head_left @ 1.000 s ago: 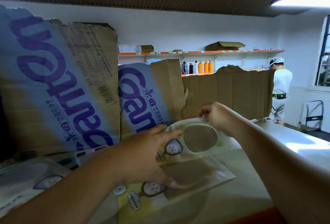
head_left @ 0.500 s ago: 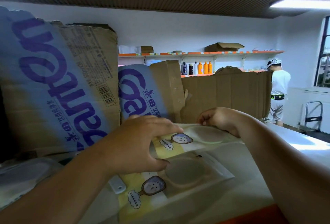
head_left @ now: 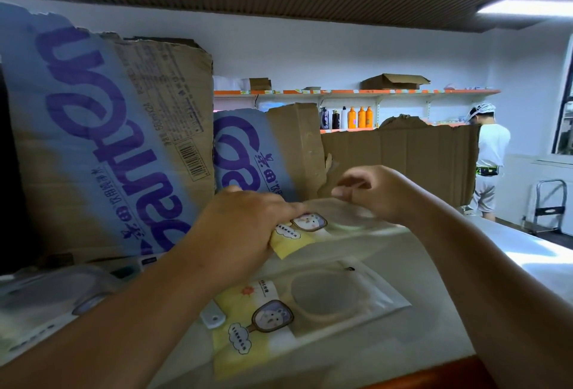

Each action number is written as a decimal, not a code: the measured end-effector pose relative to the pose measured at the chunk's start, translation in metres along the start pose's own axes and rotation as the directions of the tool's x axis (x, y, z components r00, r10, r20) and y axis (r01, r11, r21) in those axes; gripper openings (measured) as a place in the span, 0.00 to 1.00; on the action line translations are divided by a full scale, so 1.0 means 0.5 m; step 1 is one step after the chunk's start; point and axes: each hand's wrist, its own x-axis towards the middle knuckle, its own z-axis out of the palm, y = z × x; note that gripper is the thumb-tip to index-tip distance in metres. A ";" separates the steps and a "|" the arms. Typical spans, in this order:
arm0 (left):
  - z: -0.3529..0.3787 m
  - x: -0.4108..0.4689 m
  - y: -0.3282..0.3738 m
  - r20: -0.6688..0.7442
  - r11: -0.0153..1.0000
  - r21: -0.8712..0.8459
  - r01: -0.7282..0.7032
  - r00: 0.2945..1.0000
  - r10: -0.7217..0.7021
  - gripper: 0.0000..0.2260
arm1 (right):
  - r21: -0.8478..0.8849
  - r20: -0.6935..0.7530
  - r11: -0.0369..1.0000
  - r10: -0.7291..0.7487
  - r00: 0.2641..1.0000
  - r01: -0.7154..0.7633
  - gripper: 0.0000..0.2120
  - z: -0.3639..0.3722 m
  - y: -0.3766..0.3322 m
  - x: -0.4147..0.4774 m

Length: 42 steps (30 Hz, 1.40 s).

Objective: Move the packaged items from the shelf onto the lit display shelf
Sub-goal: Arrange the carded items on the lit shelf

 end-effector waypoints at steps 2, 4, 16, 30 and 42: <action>-0.010 -0.002 -0.003 -0.033 0.997 0.061 0.045 0.999 -0.043 0.26 | 0.046 0.151 0.999 -0.027 0.988 0.020 0.26 -0.001 -0.006 -0.002; -0.019 -0.005 -0.002 -0.065 0.995 0.066 0.071 0.996 -0.066 0.28 | 0.004 0.253 0.999 -0.035 0.967 0.035 0.39 -0.003 -0.010 -0.004; -0.010 -0.008 0.005 -0.101 0.999 -0.007 0.032 0.994 -0.033 0.30 | -0.092 0.257 0.994 -0.028 0.966 0.054 0.50 -0.015 -0.026 -0.022; -0.047 -0.013 0.029 -0.064 0.990 0.135 -0.034 0.997 0.043 0.24 | -0.129 0.048 0.987 -0.093 0.994 0.099 0.42 -0.027 -0.014 -0.021; -0.181 -0.146 0.017 -0.058 0.966 0.252 -0.057 0.996 0.073 0.30 | -0.118 0.034 0.958 -0.258 0.966 0.260 0.34 -0.022 -0.157 -0.041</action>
